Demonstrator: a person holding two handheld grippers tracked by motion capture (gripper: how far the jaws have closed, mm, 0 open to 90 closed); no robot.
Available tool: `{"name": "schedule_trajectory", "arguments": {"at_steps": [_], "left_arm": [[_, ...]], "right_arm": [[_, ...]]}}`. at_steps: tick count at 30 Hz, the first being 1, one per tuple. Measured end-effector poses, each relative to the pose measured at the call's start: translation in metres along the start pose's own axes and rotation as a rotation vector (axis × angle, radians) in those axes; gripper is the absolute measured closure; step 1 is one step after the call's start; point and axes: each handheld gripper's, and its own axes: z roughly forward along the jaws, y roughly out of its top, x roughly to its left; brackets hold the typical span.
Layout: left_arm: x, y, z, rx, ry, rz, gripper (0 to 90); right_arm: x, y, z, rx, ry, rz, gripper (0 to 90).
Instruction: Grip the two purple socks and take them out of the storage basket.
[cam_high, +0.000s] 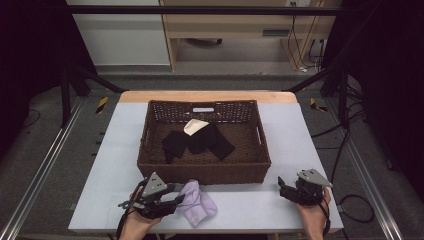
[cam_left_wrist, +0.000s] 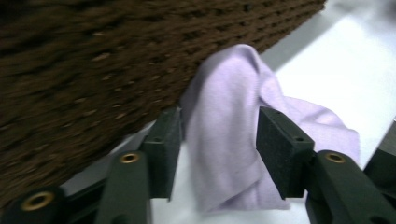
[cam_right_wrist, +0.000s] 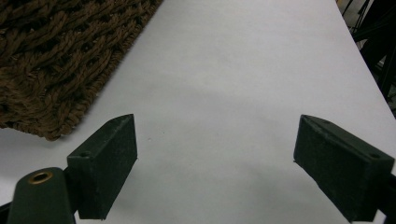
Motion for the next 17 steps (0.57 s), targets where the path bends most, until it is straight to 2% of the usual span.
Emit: {"name": "schedule_trajectory", "arguments": {"at_steps": [3,6,11,17], "left_arm": [[0.006,-0.002,-0.007,-0.017,0.012,-0.01,43.8],[0.01,-0.005,-0.013,-0.019,0.025,-0.004,39.6],[0.02,-0.013,-0.028,-0.038,0.077,0.0,34.3],[0.033,-0.023,-0.043,-0.056,0.121,-0.027,31.0]], "right_arm": [[-0.001,0.0,-0.001,-0.005,0.003,0.005,13.5],[-0.001,0.0,-0.001,-0.011,0.004,0.014,13.1],[-0.002,-0.001,-0.002,-0.018,0.005,0.019,12.3],[-0.002,-0.001,-0.002,-0.023,0.005,0.025,12.1]]}}
